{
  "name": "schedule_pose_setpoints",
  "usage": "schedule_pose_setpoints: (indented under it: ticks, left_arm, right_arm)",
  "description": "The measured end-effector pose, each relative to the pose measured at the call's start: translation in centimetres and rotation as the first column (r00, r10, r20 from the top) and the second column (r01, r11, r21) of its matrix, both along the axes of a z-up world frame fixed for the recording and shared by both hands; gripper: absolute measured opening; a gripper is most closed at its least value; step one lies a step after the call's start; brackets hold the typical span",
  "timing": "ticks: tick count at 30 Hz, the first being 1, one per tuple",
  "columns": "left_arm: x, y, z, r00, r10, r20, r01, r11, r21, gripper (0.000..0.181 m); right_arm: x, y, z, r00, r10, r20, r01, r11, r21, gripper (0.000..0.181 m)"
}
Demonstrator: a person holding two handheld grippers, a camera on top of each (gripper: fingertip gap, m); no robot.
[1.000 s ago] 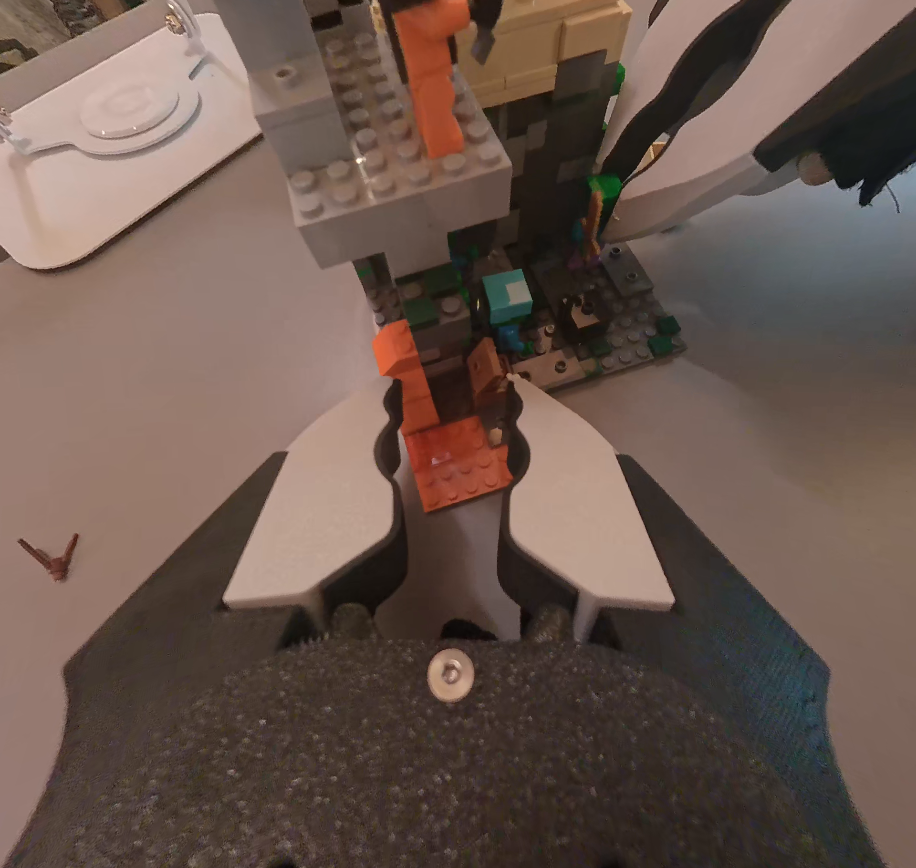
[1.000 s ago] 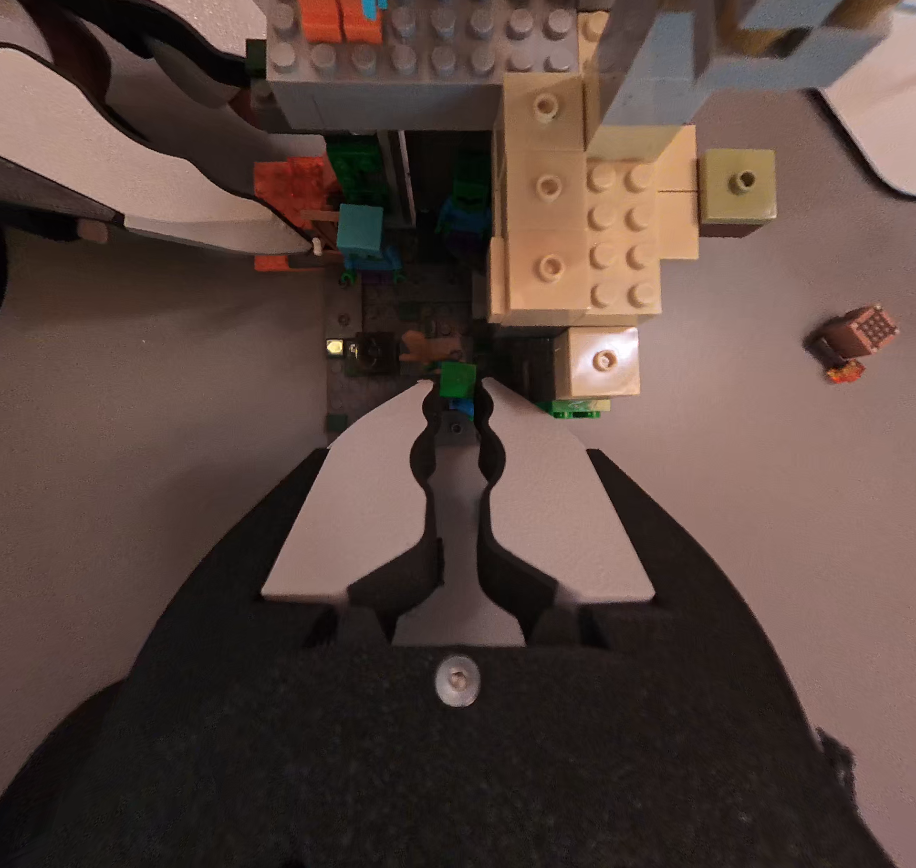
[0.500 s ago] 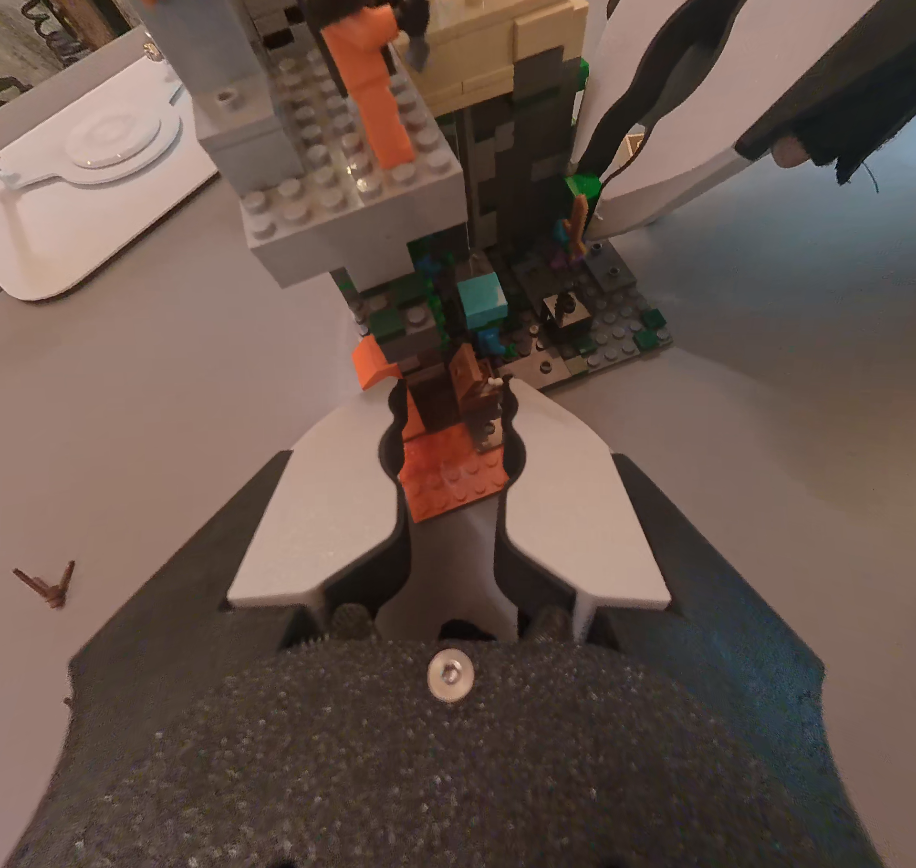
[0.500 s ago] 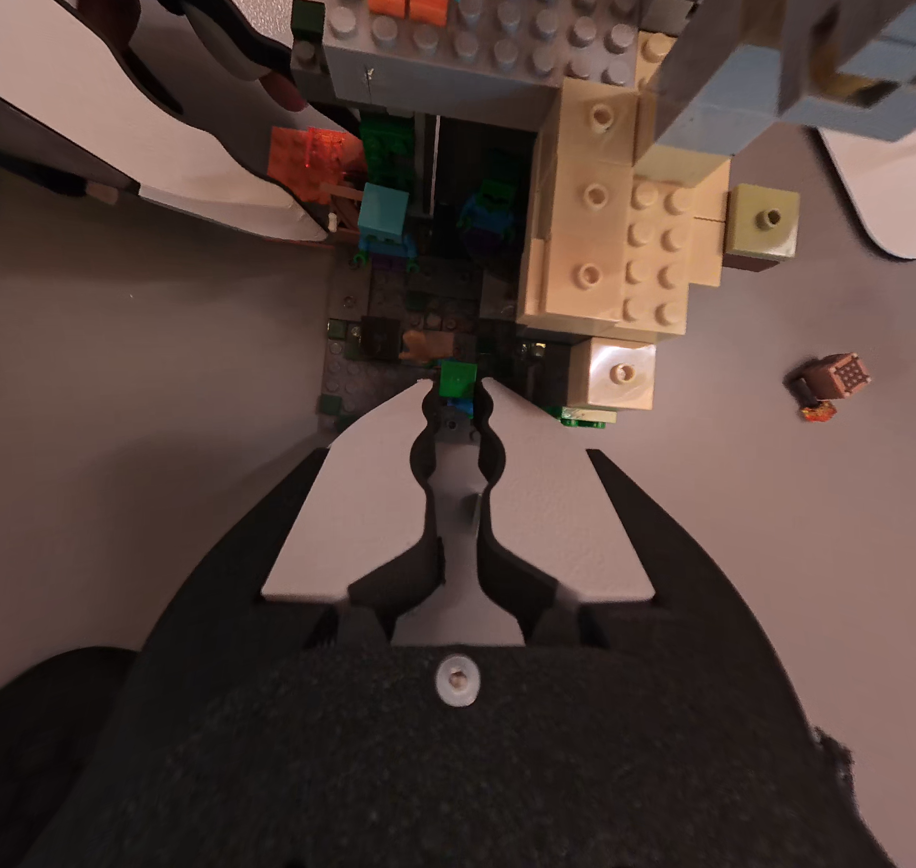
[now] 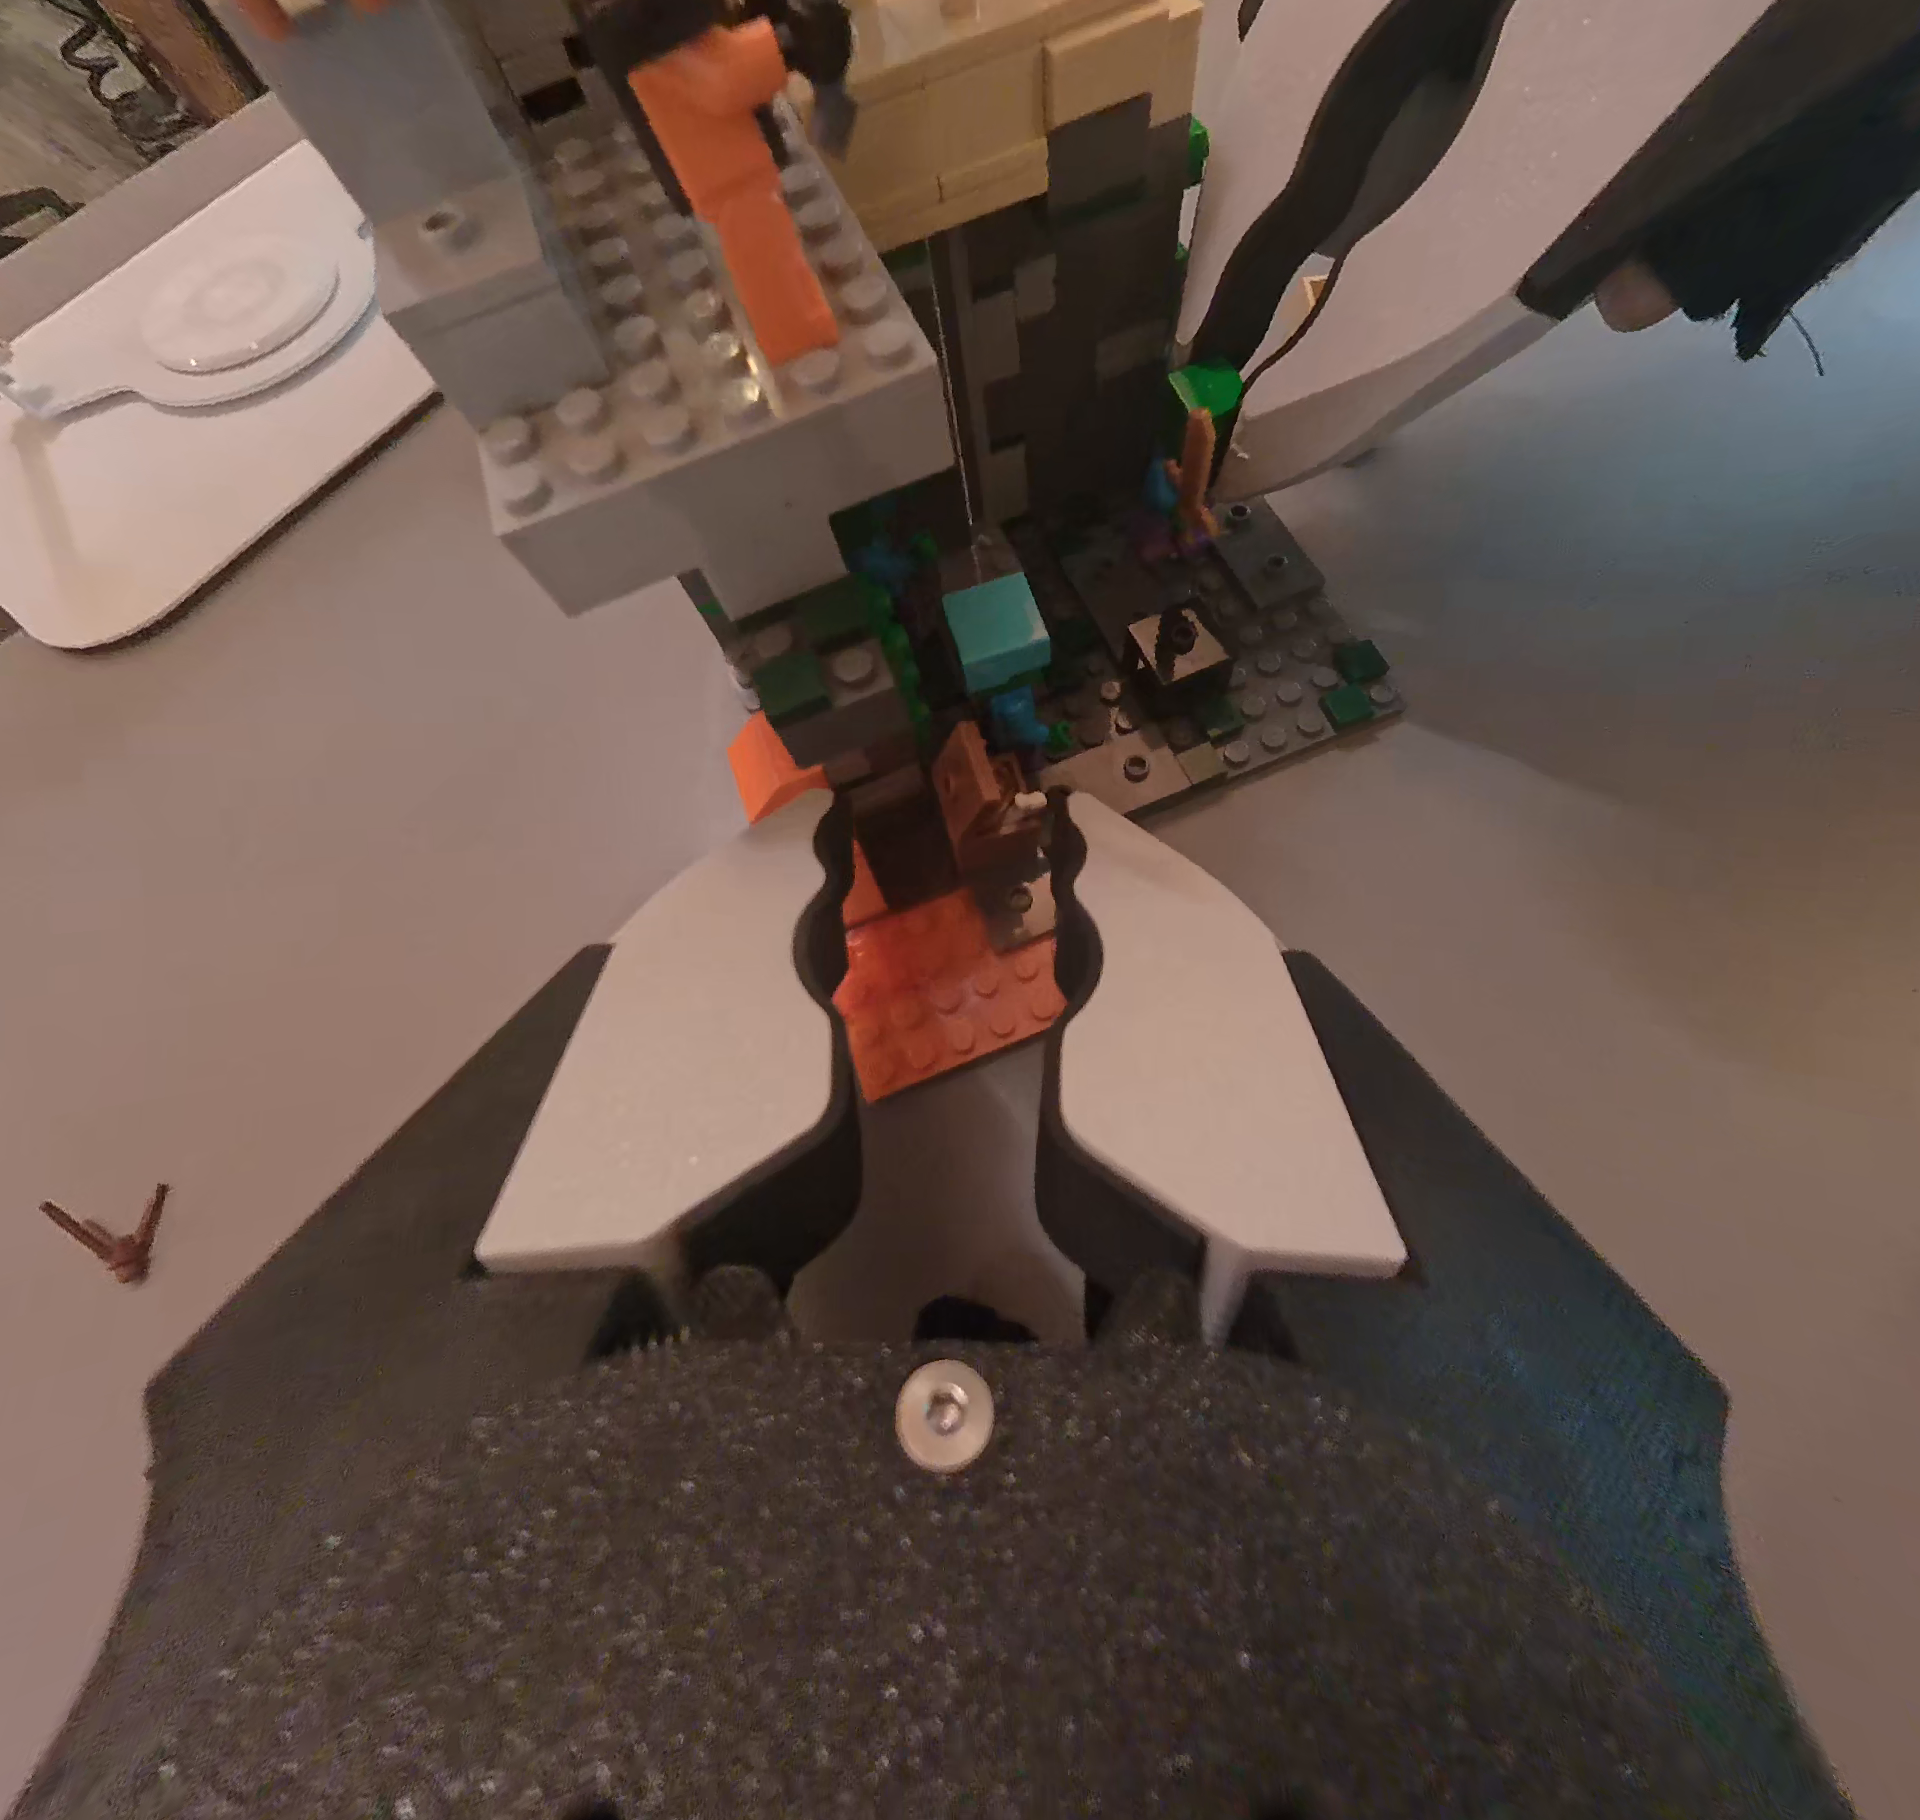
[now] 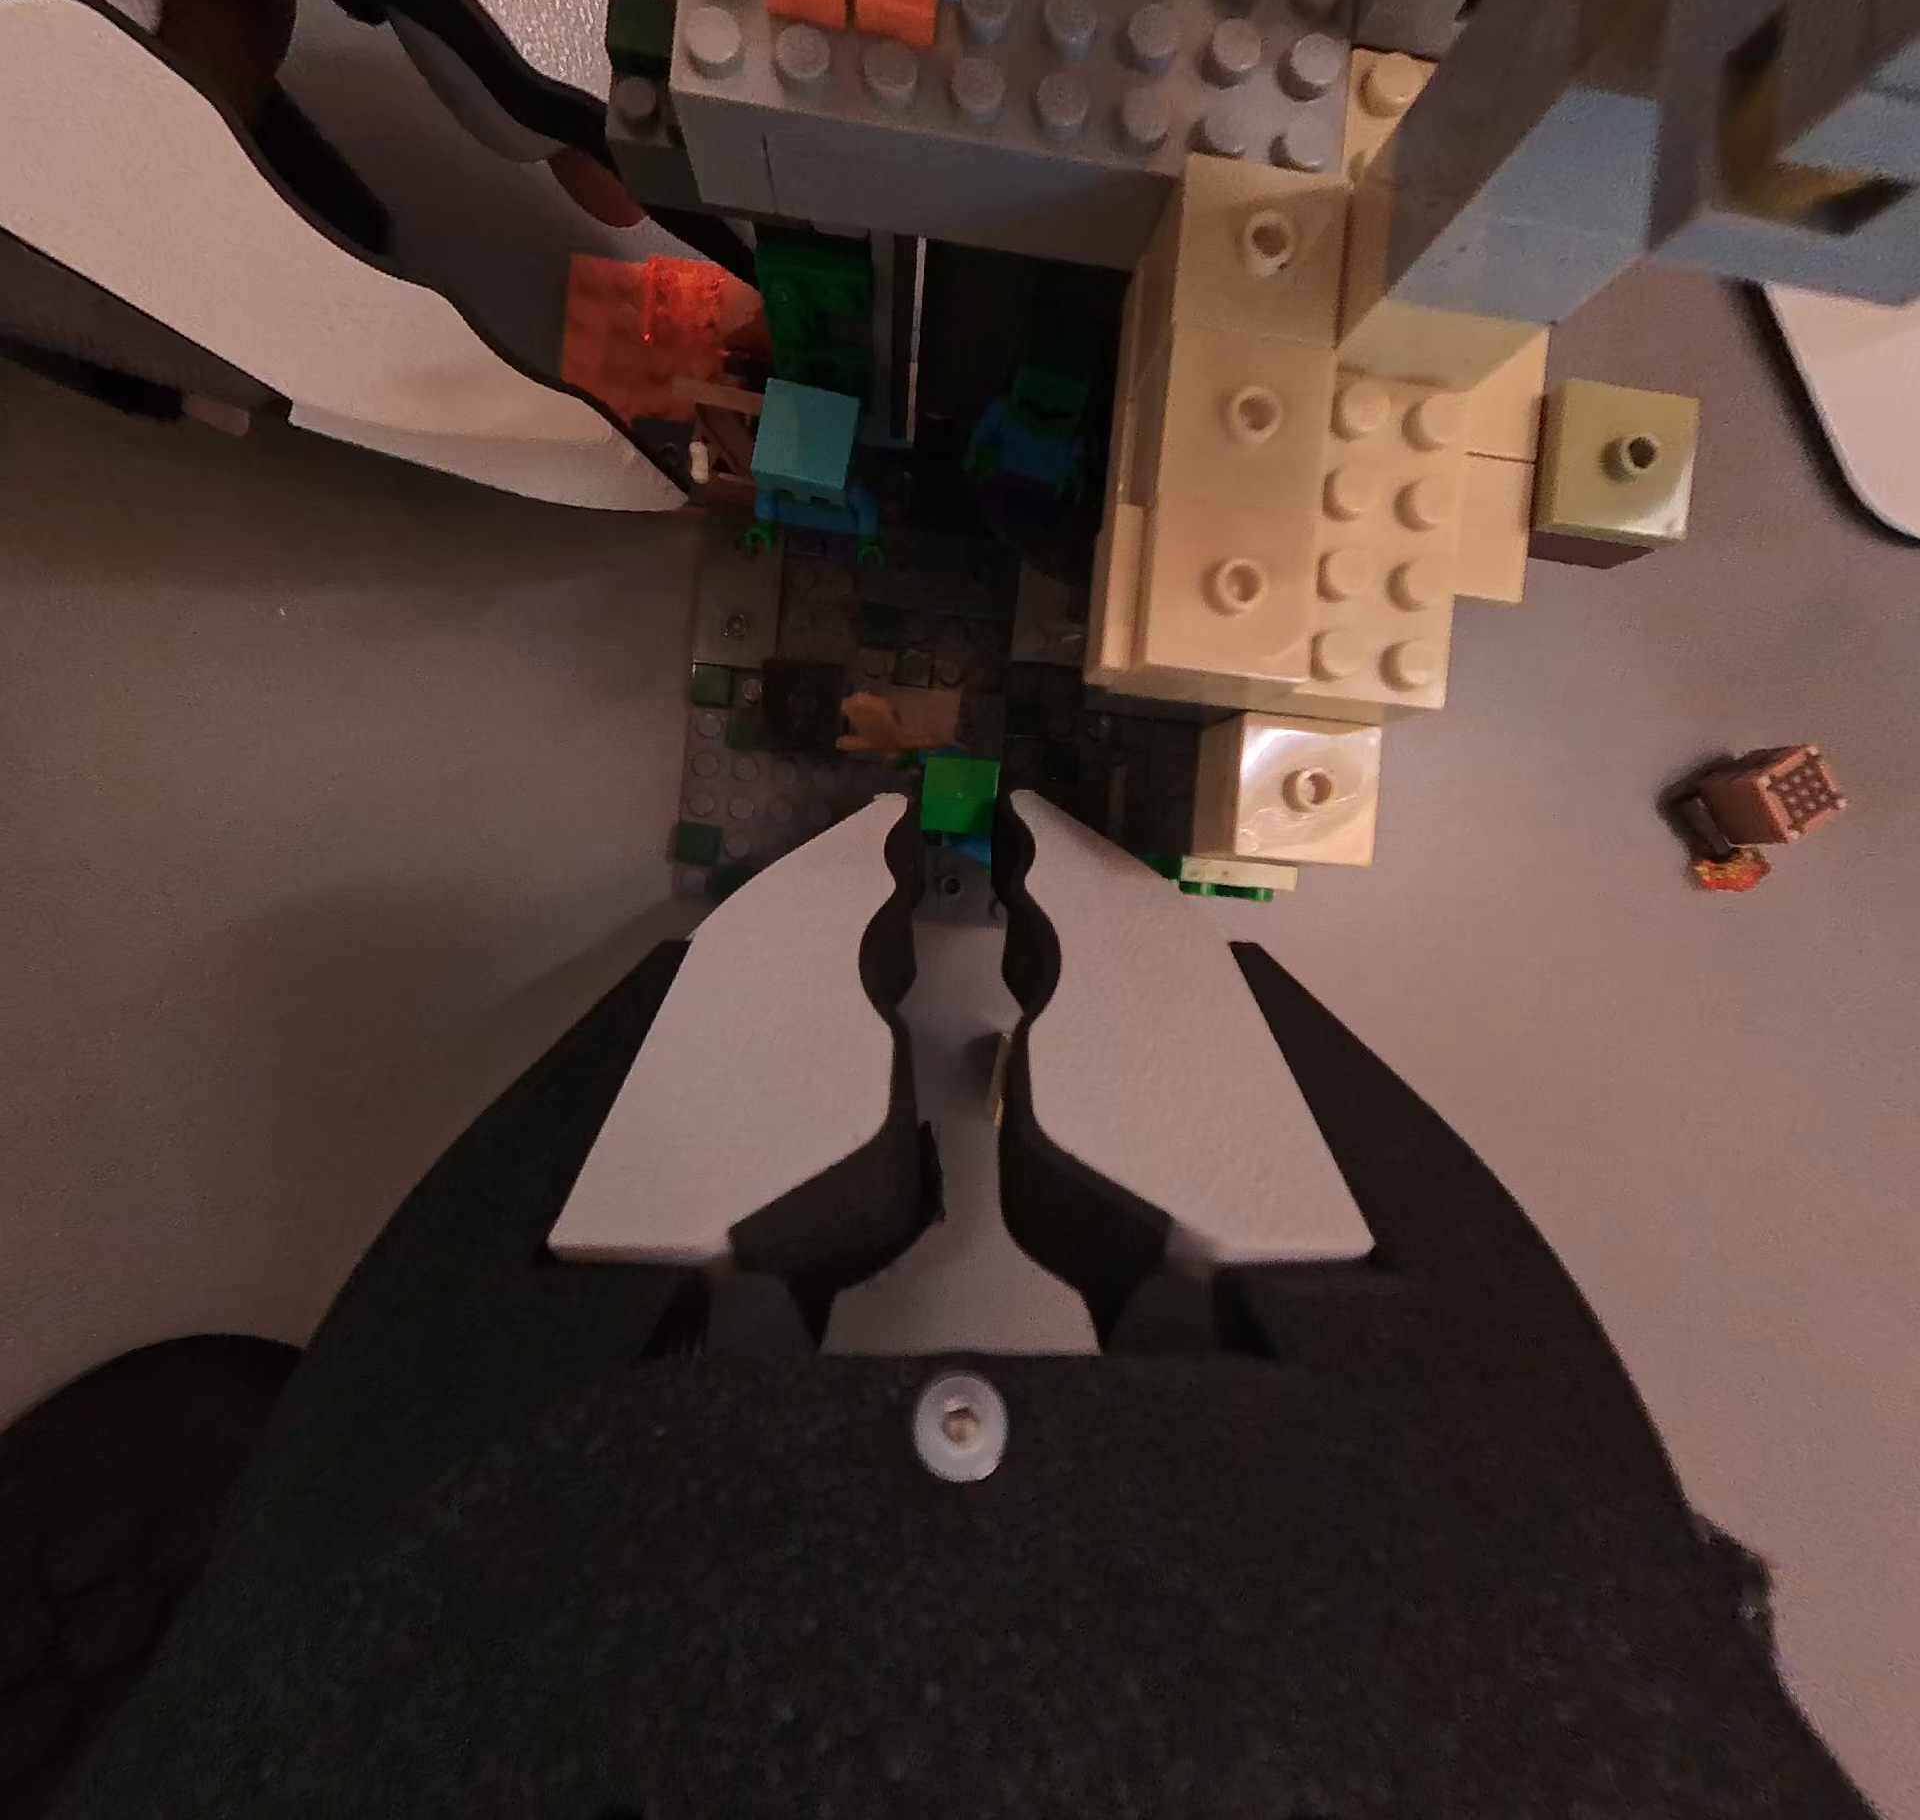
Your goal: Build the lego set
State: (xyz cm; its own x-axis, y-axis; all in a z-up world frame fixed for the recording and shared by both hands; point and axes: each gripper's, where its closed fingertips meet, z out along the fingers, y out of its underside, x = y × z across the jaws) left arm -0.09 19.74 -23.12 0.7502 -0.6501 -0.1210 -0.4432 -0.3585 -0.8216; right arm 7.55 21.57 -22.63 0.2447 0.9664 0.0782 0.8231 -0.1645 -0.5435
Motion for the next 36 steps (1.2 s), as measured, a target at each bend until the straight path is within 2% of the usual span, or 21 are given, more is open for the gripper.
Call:
schedule_pose_setpoints:
  ticks: [7,11,16,20,27,36]
  left_arm:
    - [0.0,-0.1,0.0,1.0,-0.003,-0.003,0.003,1.0,0.004,0.036]
    - [-0.1,0.0,0.0,1.0,0.002,0.003,-0.002,1.0,-0.001,0.036]
    - [0.0,-0.1,0.0,1.0,-0.003,-0.002,0.003,1.0,0.0,0.036]
    - [0.0,-0.1,0.0,1.0,-0.006,-0.005,0.006,1.0,0.001,0.036]
    - [0.1,-0.2,-0.1,1.0,-0.009,-0.008,0.009,1.0,0.002,0.036]
    - [0.1,-0.2,-0.1,1.0,-0.014,-0.01,0.014,1.0,0.002,0.036]
  right_arm:
    - [0.0,0.1,0.0,0.999,-0.034,-0.012,0.034,0.999,-0.018,0.012]
    - [0.1,0.4,0.8,0.985,-0.101,-0.14,0.097,0.995,-0.036,0.012]
    - [1.1,0.6,2.5,0.971,-0.138,-0.197,0.141,0.99,0.002,0.012]
    - [0.8,0.5,2.4,0.973,-0.138,-0.183,0.14,0.99,-0.001,0.012]
    - [0.1,0.2,0.4,0.982,-0.142,-0.121,0.142,0.99,-0.006,0.012]
    - [0.2,0.5,0.1,0.982,-0.151,-0.112,0.151,0.988,-0.001,0.013]
